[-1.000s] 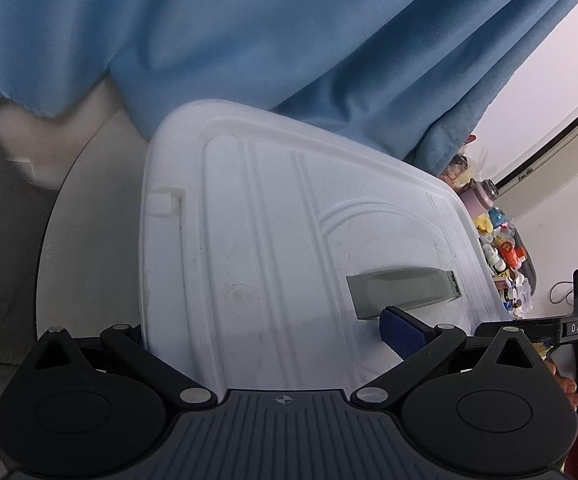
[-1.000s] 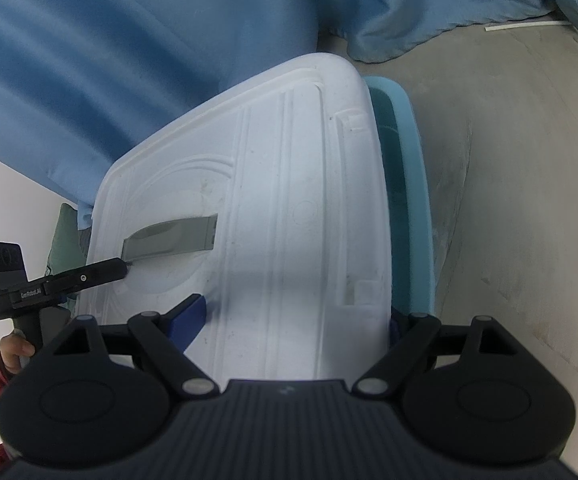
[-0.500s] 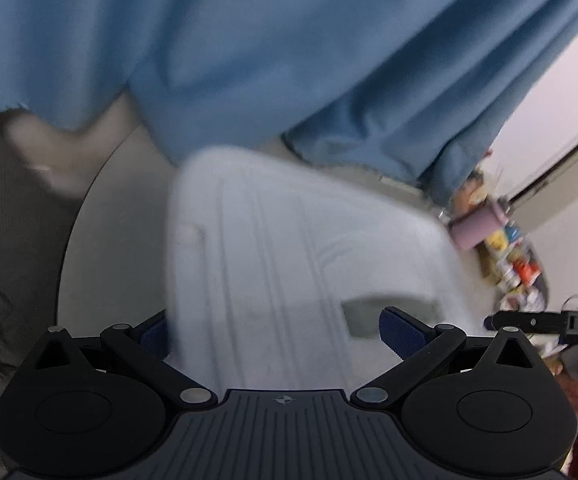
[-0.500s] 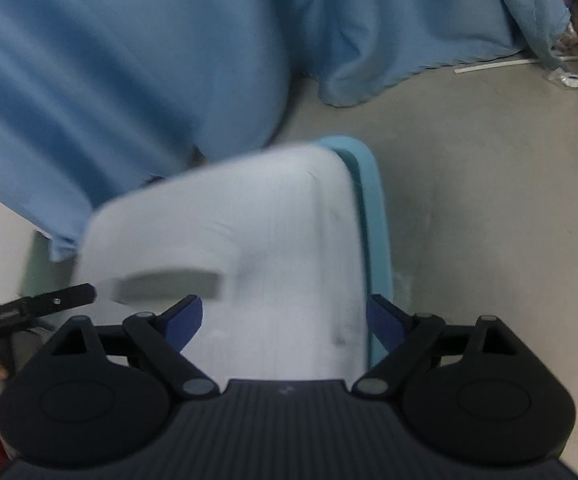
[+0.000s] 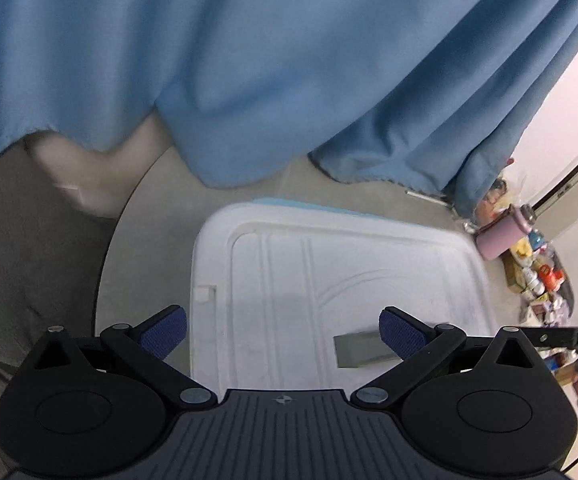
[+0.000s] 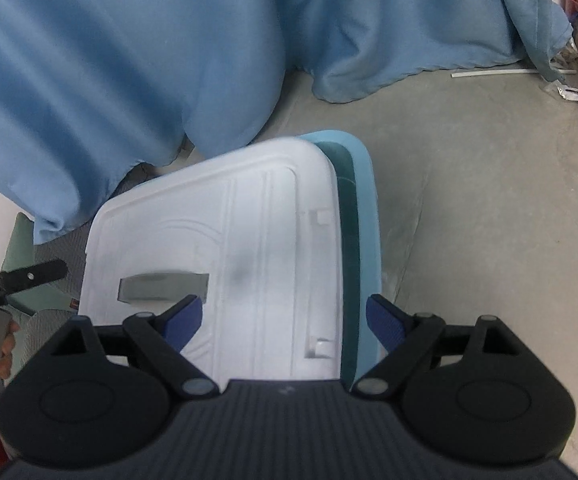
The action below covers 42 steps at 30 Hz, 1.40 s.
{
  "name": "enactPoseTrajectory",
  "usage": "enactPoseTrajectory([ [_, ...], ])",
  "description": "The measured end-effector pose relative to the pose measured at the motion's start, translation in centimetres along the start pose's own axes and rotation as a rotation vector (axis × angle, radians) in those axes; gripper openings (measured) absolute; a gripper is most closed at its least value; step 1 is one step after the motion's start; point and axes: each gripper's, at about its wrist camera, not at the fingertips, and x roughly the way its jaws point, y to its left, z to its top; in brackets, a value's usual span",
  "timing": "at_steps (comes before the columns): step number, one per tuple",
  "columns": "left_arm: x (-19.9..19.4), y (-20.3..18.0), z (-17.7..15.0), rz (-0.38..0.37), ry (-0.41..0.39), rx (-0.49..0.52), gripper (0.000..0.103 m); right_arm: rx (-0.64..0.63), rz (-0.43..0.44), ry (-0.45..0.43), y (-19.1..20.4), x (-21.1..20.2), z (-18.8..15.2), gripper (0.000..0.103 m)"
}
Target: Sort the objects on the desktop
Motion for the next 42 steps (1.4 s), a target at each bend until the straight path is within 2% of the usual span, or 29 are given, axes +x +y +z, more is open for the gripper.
enactPoseTrajectory([
  [5, -0.2, 1.1, 0.6, 0.092, 0.022, -0.004, 0.103, -0.022, -0.041, -0.018, -0.2, 0.6, 0.7, 0.089],
  [9, 0.1, 1.9, 0.9, 0.191, 0.076, 0.002, 0.103, -0.072, -0.117, -0.028, 0.2, 0.3, 0.9, 0.088],
  [11, 0.5, 2.2, 0.8, 0.204, 0.107, -0.001, 0.103, -0.088, -0.133, -0.017, 0.6, 0.5, 1.0, 0.088],
  [22, 2.6, 2.2, -0.2, 0.163, 0.173, 0.011, 0.103, -0.116, -0.126, 0.001, 1.8, 1.8, 0.8, 0.087],
  [31, 3.8, 2.6, -1.0, 0.111, 0.19, -0.032, 0.101, -0.094, -0.096, 0.021, 1.6, 2.7, 0.8, 0.086],
  [35, 4.0, 2.1, -1.5, 0.091, 0.181, -0.034, 0.101, -0.106, -0.095, 0.035, 1.9, 3.2, 0.8, 0.073],
  [36, 4.2, 2.0, -1.6, 0.083, 0.18, -0.033, 0.099, -0.105, -0.1, 0.034, 1.8, 3.2, 0.8, 0.07],
  [37, 4.3, 1.9, -1.7, 0.071, 0.179, -0.033, 0.085, -0.105, -0.104, 0.034, 1.8, 3.2, 0.8, 0.062],
  [41, 4.3, 1.8, -2.1, 0.052, 0.158, -0.051, 0.085, -0.102, -0.122, 0.032, 1.7, 3.3, 0.8, 0.051],
  [42, 4.2, 1.9, -2.2, 0.051, 0.151, -0.057, 0.08, -0.102, -0.127, 0.032, 1.7, 3.3, 0.7, 0.051],
])
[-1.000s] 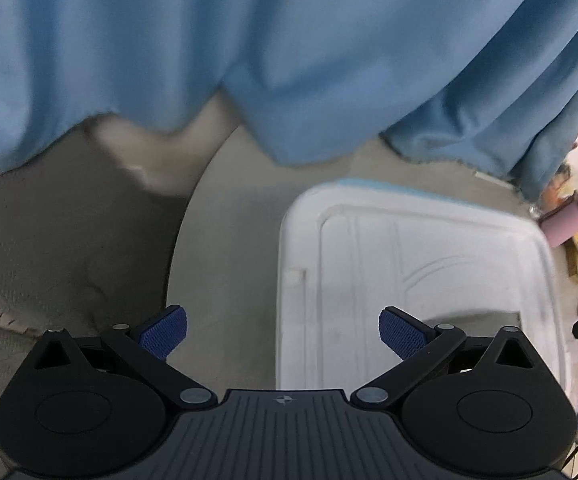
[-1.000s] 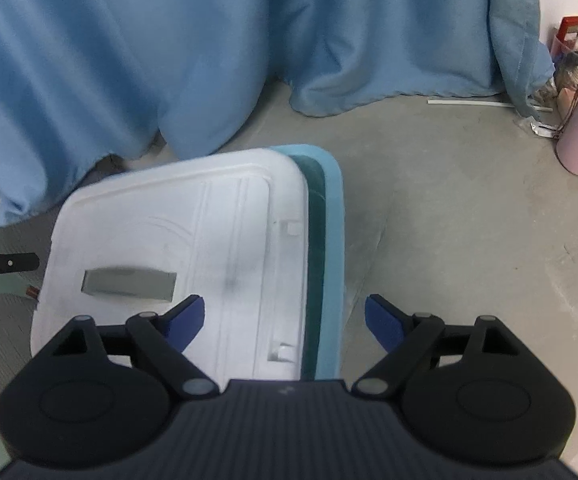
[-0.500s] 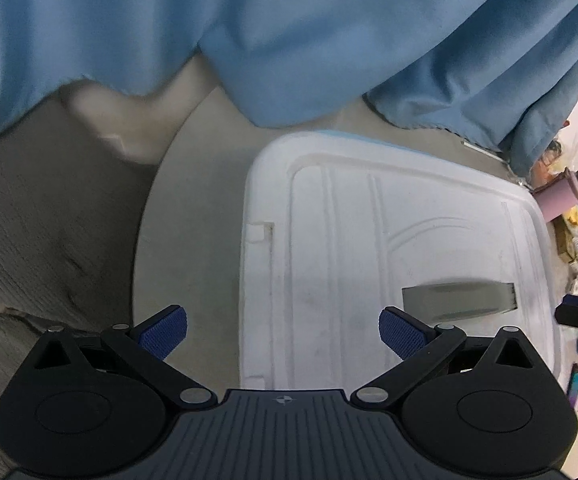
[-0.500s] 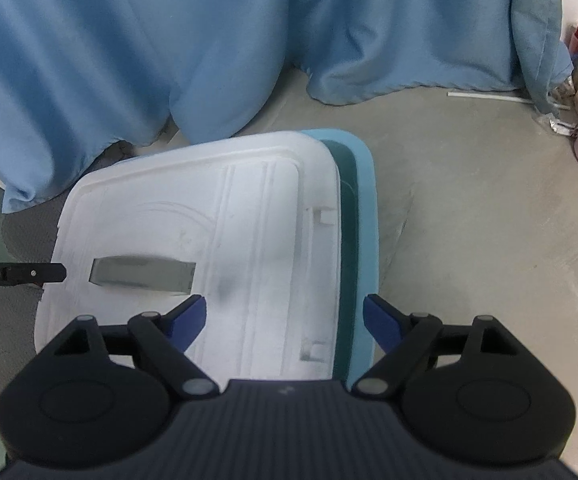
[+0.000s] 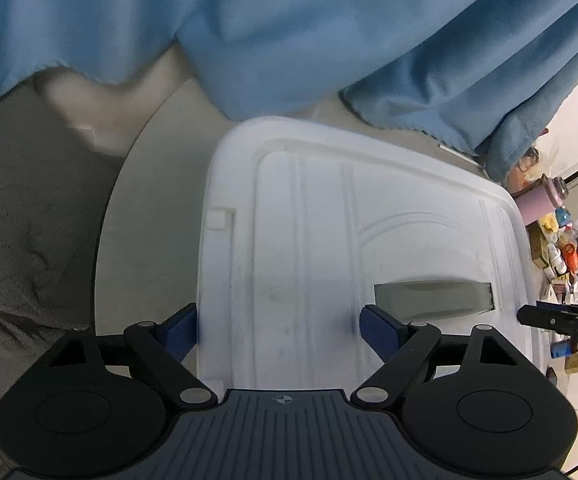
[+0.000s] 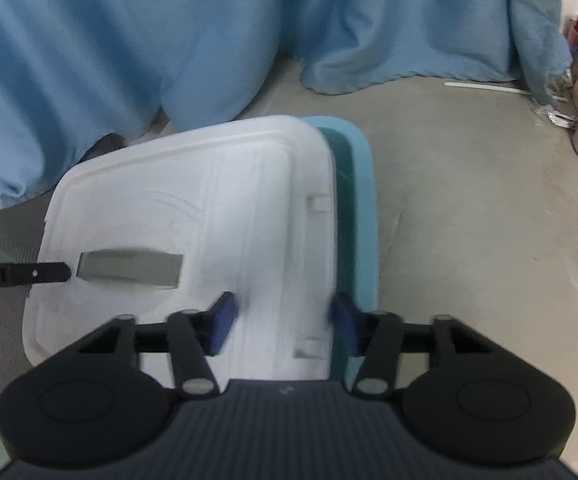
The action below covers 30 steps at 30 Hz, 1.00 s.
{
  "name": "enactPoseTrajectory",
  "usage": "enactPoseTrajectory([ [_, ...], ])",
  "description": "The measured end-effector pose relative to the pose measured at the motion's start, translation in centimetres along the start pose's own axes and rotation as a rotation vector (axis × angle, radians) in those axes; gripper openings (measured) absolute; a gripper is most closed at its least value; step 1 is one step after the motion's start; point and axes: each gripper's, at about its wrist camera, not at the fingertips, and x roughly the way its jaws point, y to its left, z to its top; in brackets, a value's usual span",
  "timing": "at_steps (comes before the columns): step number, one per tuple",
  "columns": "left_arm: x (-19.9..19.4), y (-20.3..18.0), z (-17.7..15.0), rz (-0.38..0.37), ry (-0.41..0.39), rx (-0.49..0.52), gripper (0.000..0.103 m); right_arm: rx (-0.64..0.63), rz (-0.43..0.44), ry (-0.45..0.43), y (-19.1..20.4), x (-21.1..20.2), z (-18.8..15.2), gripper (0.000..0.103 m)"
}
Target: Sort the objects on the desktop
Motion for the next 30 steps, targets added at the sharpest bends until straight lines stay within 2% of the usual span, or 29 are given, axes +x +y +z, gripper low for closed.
enactPoseTrajectory([
  [12, -1.5, -2.3, 0.6, 0.036, -0.041, 0.071, 0.08, -0.047, -0.061, -0.018, 0.6, -0.7, 0.3, 0.051],
  [21, -0.6, -2.4, 1.0, 0.008, -0.024, 0.043, 0.08, -0.002, -0.065, -0.028, -1.0, -1.1, 0.8, 0.046],
  [30, 0.1, -3.0, 1.3, 0.012, -0.026, 0.03, 0.08, 0.001, -0.087, -0.041, -1.3, -1.2, 1.5, 0.044],
])
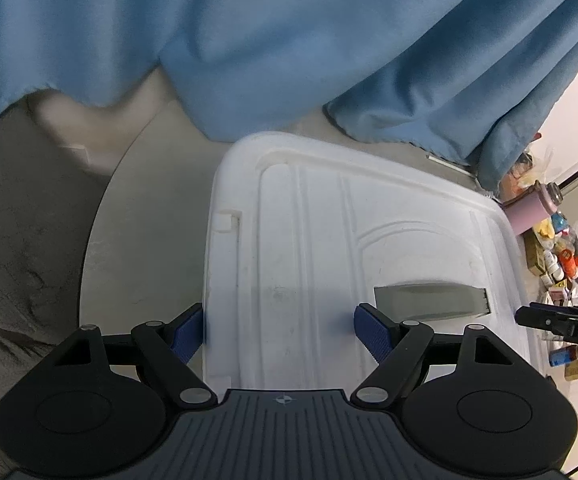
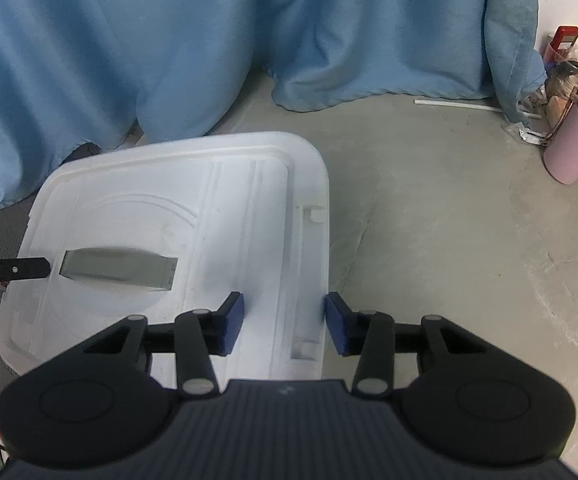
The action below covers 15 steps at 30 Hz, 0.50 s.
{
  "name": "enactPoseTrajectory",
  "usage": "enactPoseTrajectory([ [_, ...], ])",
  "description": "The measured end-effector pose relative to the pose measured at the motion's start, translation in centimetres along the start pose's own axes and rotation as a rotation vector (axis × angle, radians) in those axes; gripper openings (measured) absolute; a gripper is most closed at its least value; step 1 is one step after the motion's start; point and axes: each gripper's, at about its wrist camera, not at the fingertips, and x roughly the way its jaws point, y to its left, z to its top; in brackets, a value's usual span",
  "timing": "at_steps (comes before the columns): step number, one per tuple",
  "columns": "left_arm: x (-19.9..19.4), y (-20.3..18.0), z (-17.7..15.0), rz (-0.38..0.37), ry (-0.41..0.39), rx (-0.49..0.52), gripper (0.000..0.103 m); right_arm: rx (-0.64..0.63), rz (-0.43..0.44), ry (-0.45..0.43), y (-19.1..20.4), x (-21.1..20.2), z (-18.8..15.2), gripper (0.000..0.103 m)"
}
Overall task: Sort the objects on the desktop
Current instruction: 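Open both grippers to release the lid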
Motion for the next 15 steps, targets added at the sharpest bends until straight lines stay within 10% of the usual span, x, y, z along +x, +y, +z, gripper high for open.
enactPoseTrajectory([
  [15, 0.0, 0.3, 0.4, 0.082, -0.013, 0.021, 0.089, 0.016, -0.023, -0.01, -0.5, -0.1, -0.3, 0.052],
])
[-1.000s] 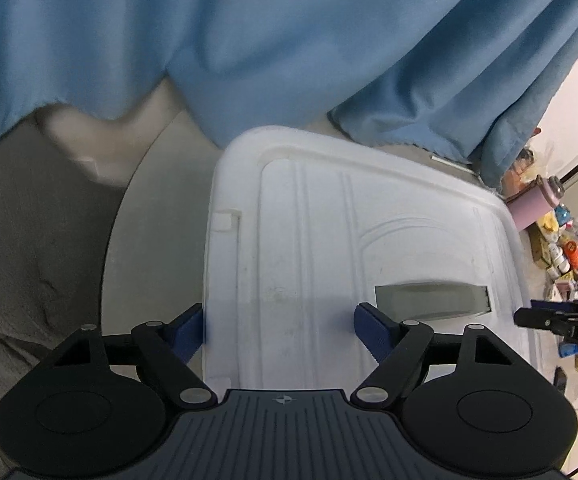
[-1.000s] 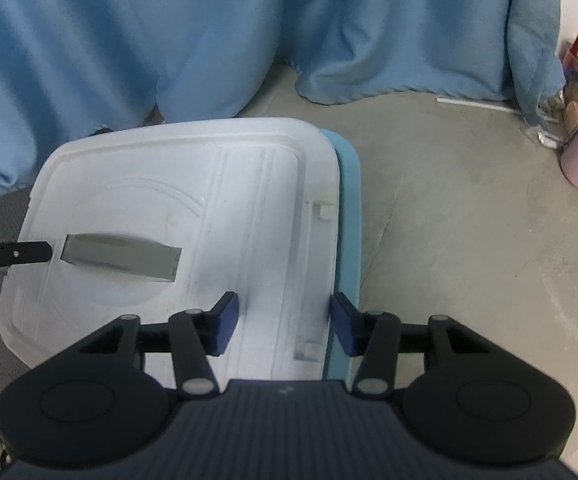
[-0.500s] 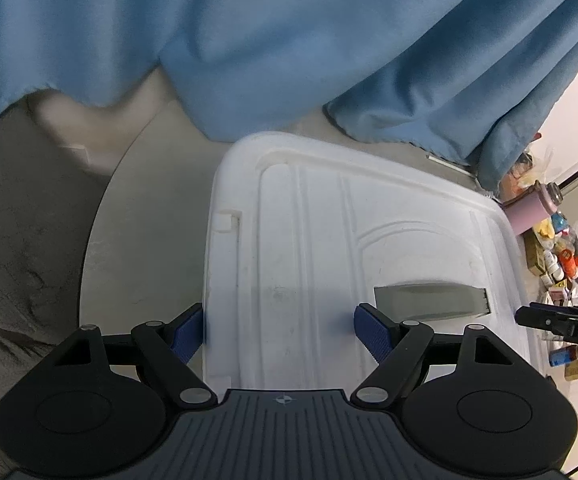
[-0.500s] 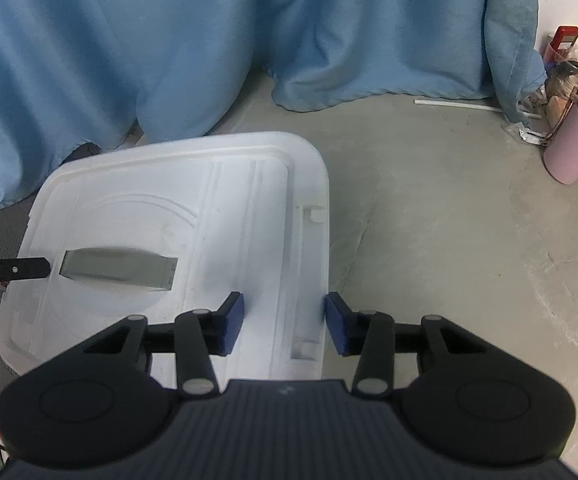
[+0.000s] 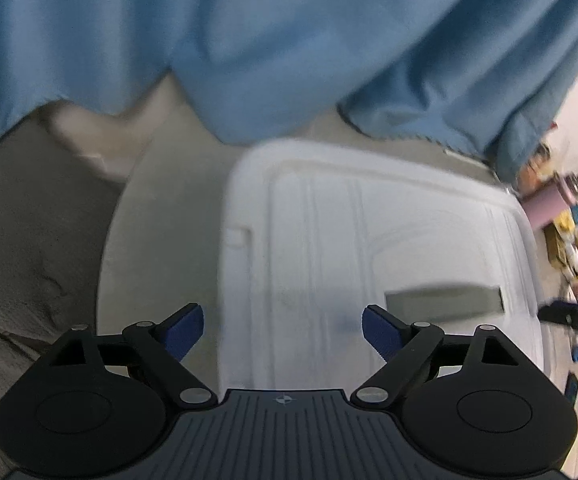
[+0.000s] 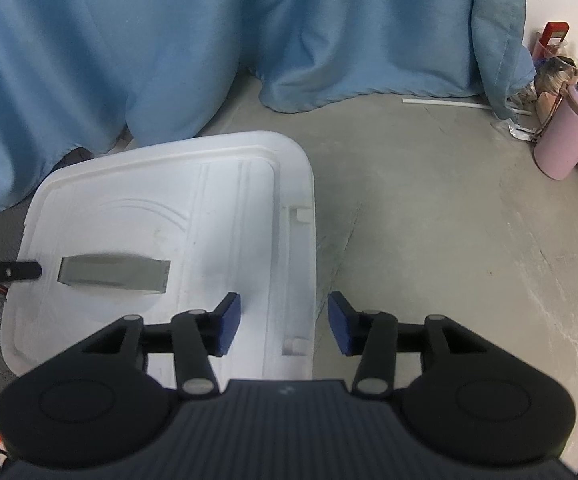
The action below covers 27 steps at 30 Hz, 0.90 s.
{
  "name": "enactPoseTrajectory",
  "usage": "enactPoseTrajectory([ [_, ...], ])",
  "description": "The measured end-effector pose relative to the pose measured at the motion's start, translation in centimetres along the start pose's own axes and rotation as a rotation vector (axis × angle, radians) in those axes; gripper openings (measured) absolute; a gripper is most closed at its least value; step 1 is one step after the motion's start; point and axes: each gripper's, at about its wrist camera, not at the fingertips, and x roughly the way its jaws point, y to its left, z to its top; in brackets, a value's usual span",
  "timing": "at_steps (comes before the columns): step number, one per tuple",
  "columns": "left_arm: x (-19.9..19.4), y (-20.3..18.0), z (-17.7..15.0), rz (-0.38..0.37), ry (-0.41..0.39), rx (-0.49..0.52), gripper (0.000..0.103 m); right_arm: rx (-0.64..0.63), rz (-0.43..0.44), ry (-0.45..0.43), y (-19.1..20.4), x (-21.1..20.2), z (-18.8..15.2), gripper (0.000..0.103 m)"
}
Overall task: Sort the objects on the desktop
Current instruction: 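Open both grippers to release the lid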
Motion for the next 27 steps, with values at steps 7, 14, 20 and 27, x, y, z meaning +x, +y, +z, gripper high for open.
enactPoseTrajectory([
  [7, 0.3, 0.4, -0.3, 0.039, 0.001, 0.023, 0.09, -0.004, -0.021, -0.003, 0.1, 0.6, -0.1, 0.053],
  [14, 0.5, 0.8, 0.7, 0.111, -0.069, 0.011, 0.09, 0.008, -0.038, -0.042, 0.1, 0.8, 0.5, 0.035],
  [20, 1.5, 0.5, 1.6, 0.132, -0.072, 0.01, 0.09, 0.025, -0.05, -0.055, 0.1, 1.5, 0.9, 0.02],
  [27, 2.0, 0.1, 2.2, 0.12, -0.059, 0.015, 0.09, 0.023, -0.044, -0.042, -0.1, 1.6, 1.2, 0.021],
])
